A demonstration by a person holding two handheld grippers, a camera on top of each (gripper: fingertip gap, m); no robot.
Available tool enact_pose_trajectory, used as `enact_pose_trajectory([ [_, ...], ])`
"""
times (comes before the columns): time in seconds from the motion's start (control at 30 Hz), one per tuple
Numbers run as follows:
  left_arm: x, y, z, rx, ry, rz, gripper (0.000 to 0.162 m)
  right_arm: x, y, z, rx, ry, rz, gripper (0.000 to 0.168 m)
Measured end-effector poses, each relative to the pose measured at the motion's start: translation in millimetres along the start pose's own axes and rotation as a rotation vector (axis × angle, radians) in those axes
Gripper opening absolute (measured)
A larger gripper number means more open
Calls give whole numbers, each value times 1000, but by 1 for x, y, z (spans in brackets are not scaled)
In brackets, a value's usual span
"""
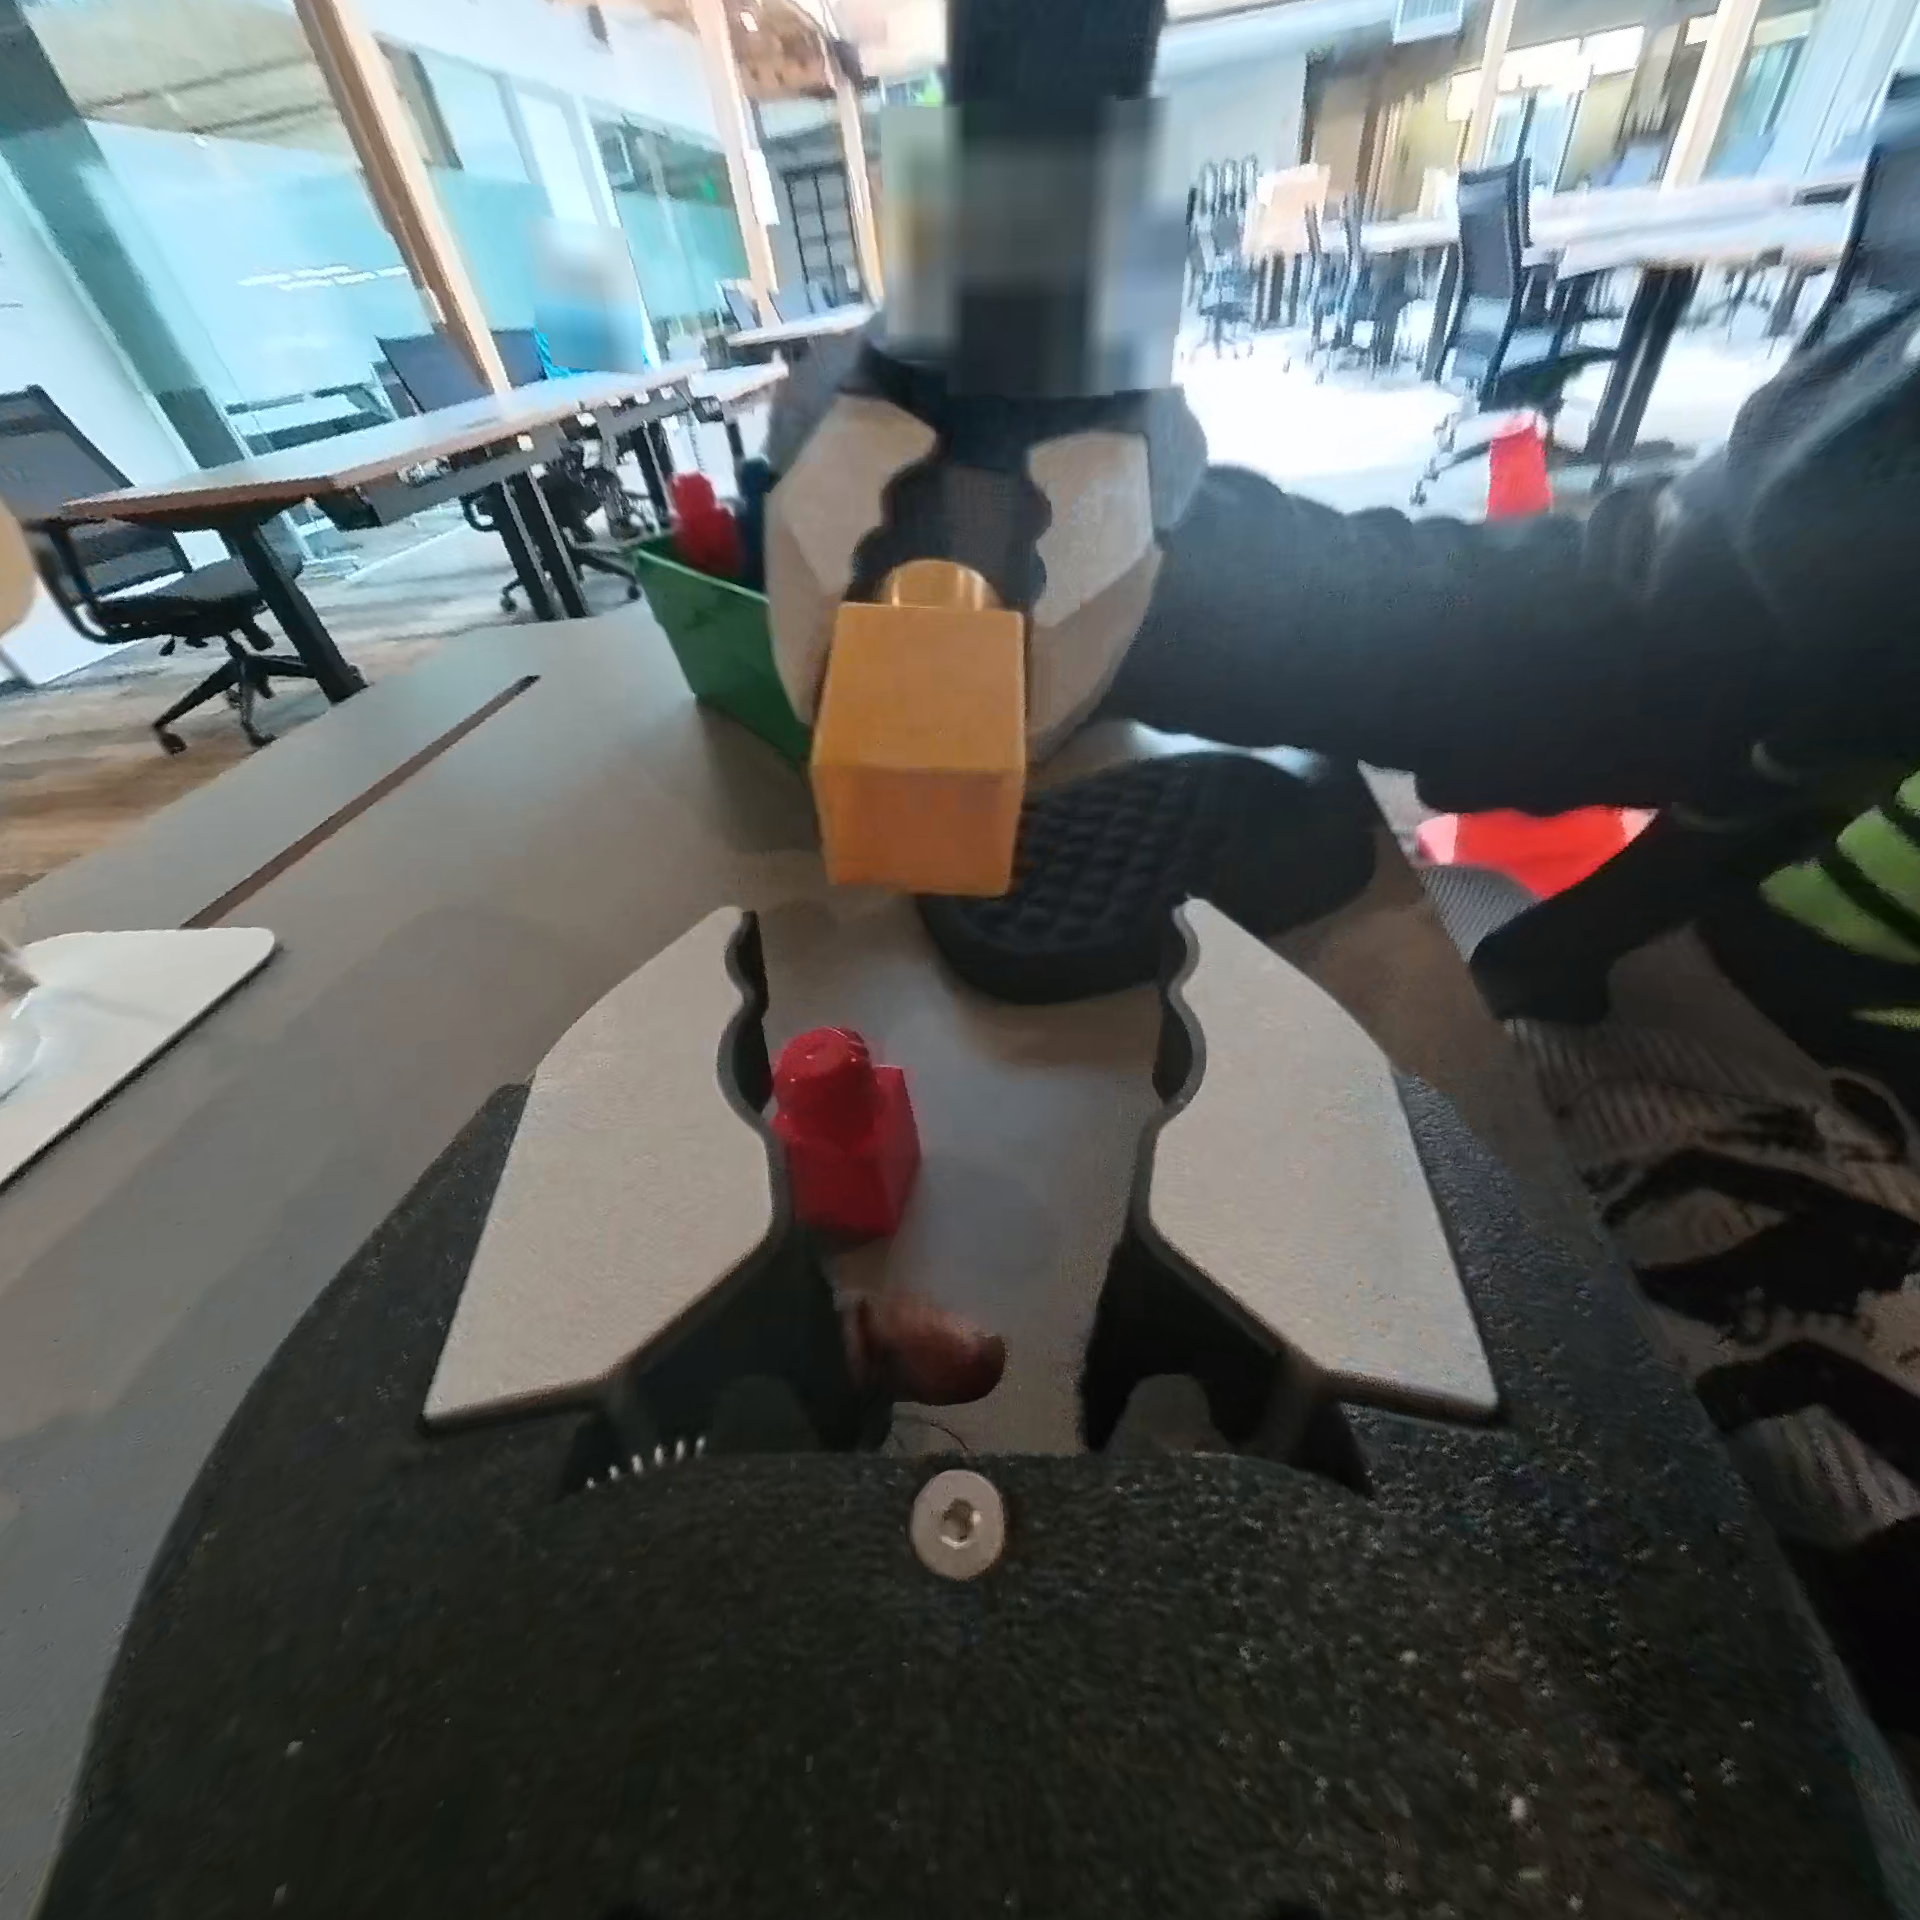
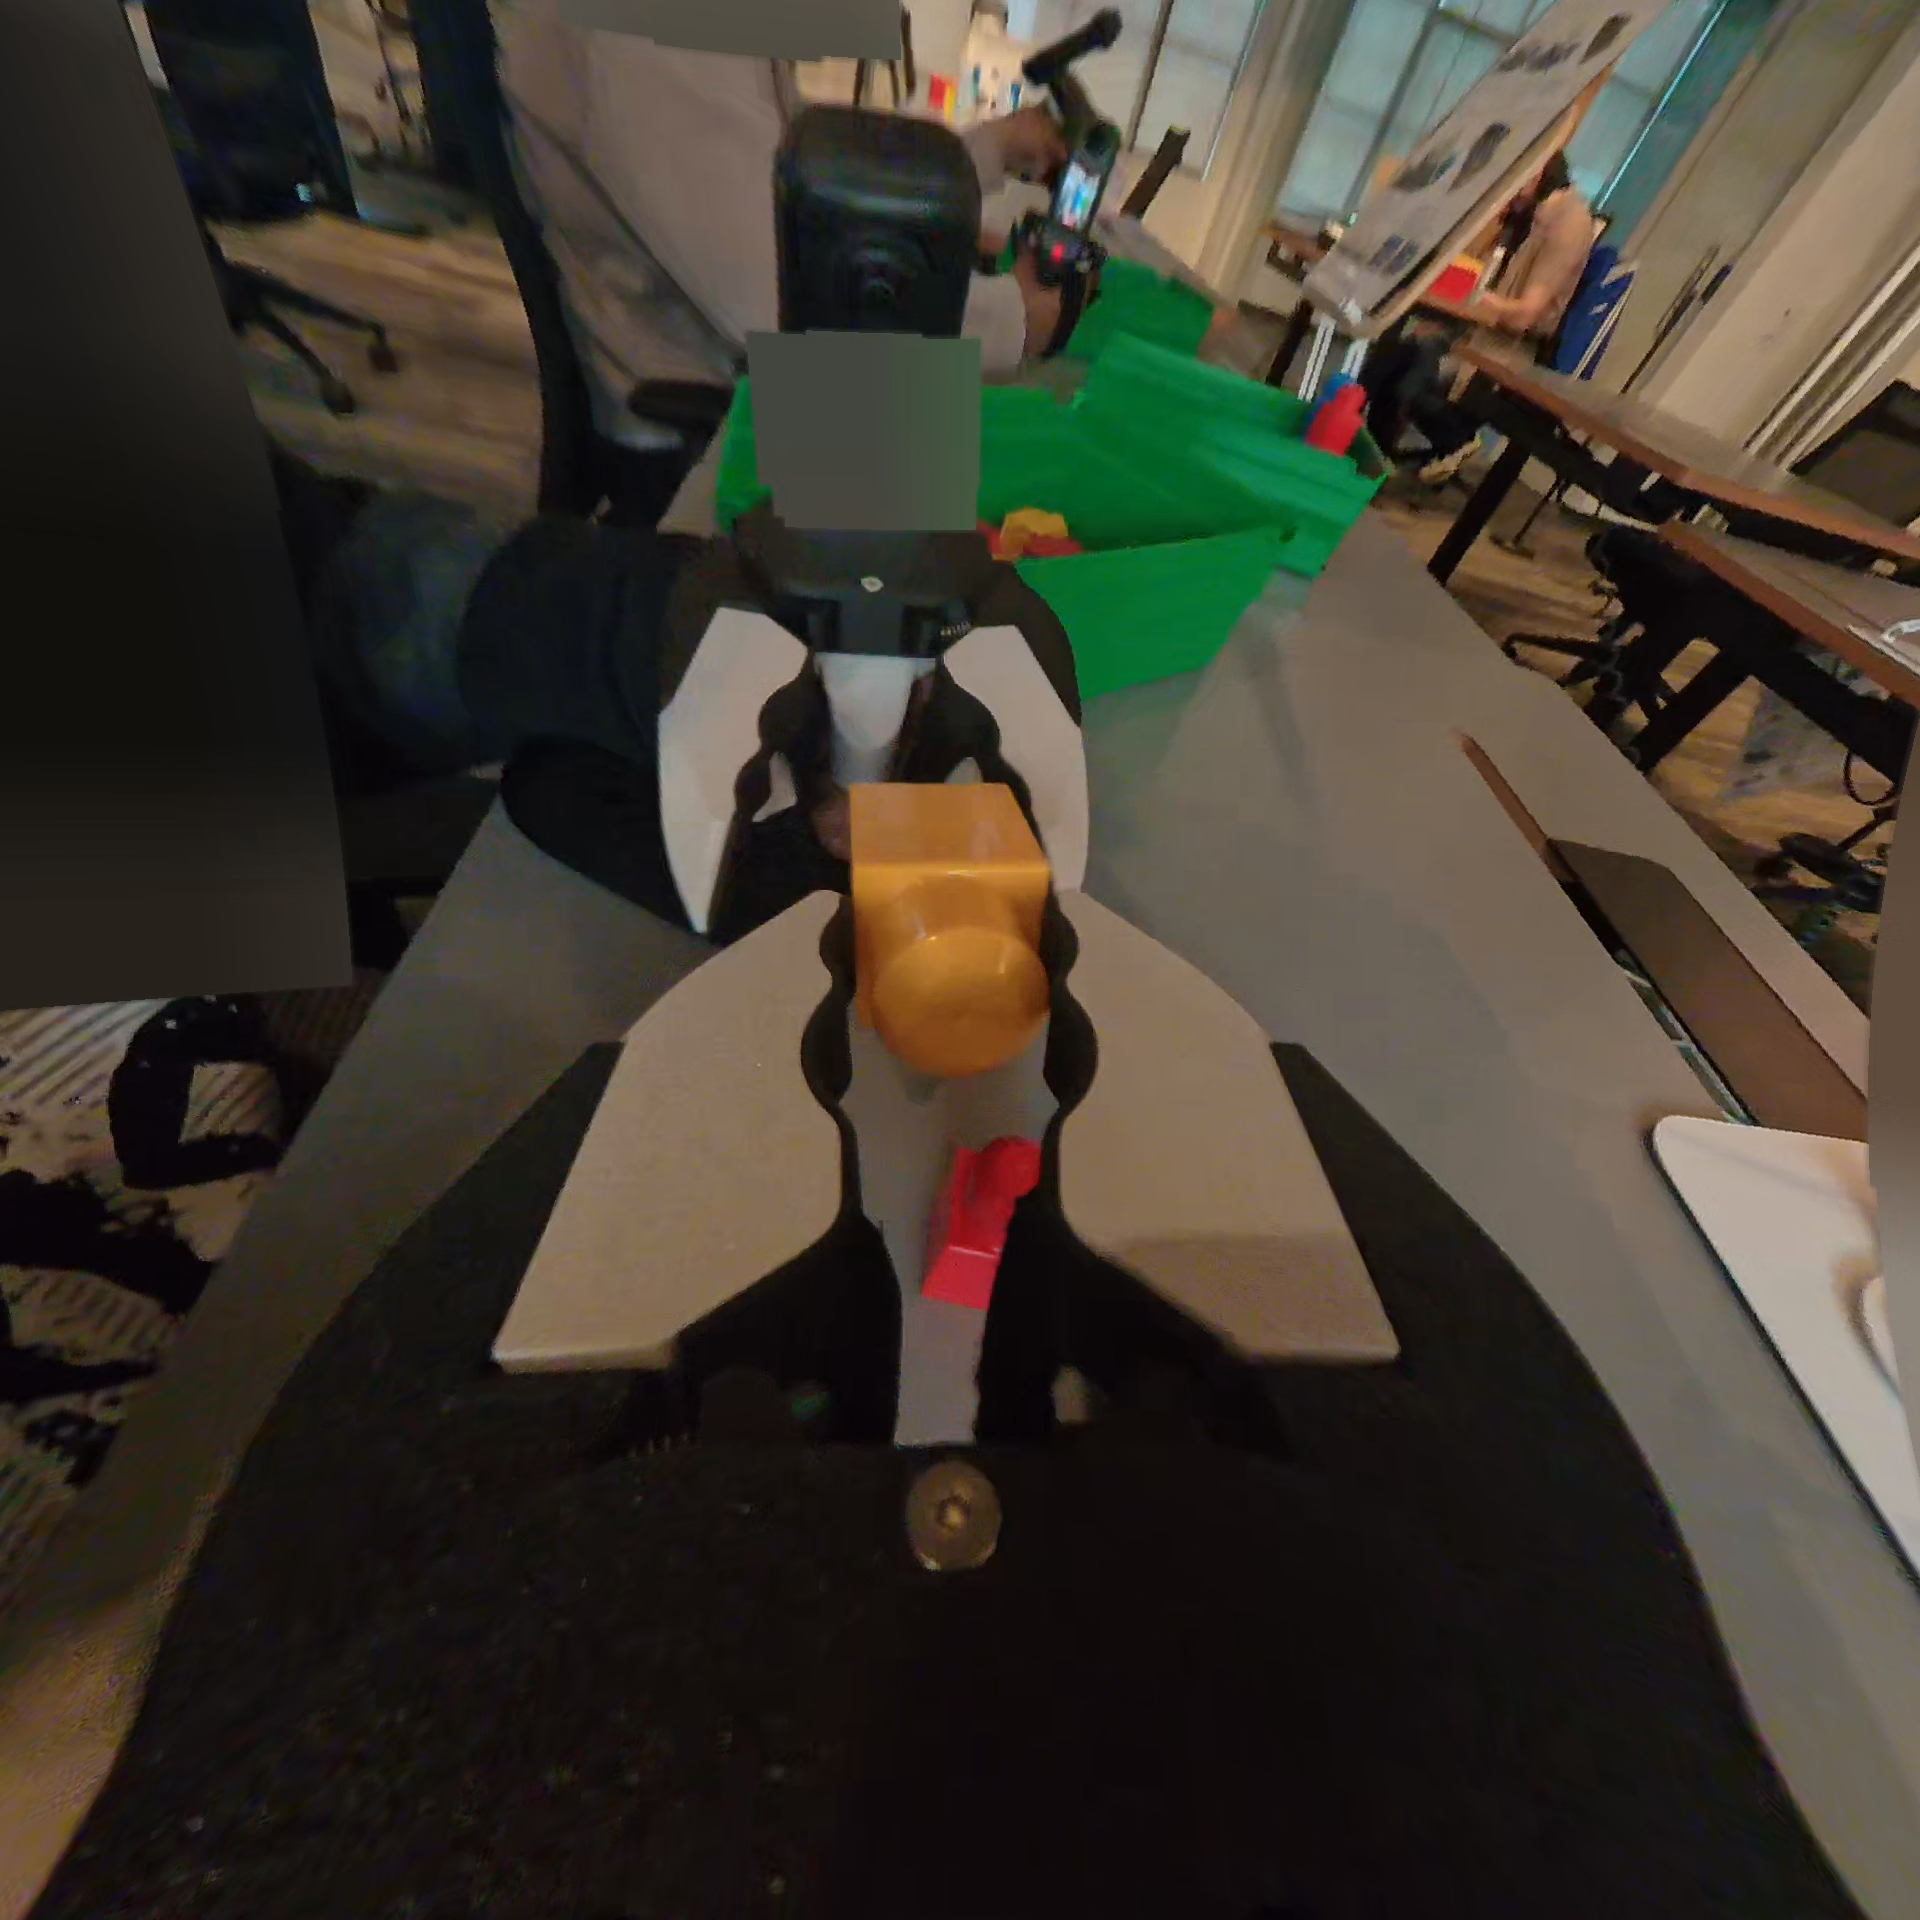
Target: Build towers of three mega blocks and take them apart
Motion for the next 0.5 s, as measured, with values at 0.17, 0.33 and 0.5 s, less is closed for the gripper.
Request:
enact_pose_trajectory([
  [0.17,-1,13,-11,-23,97,47,54,-4,10,9,25,-48,80,34],
  [0.33,-2,9,-10,-7,100,27,35,-4,16,15,48,-58,123,34],
  [0.5,4,7,-11,-5,101,-29,35,4,17,20,62,-75,121,36],
])
Point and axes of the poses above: each gripper's, where its closed fingertips meet, y out along the fingers, x out of its top, z = x × y across the jaws, the point moved 3 cm from there along -y, back along the fingers, and after that the axes turned 15 degrees about y, right-handed, at the moved point
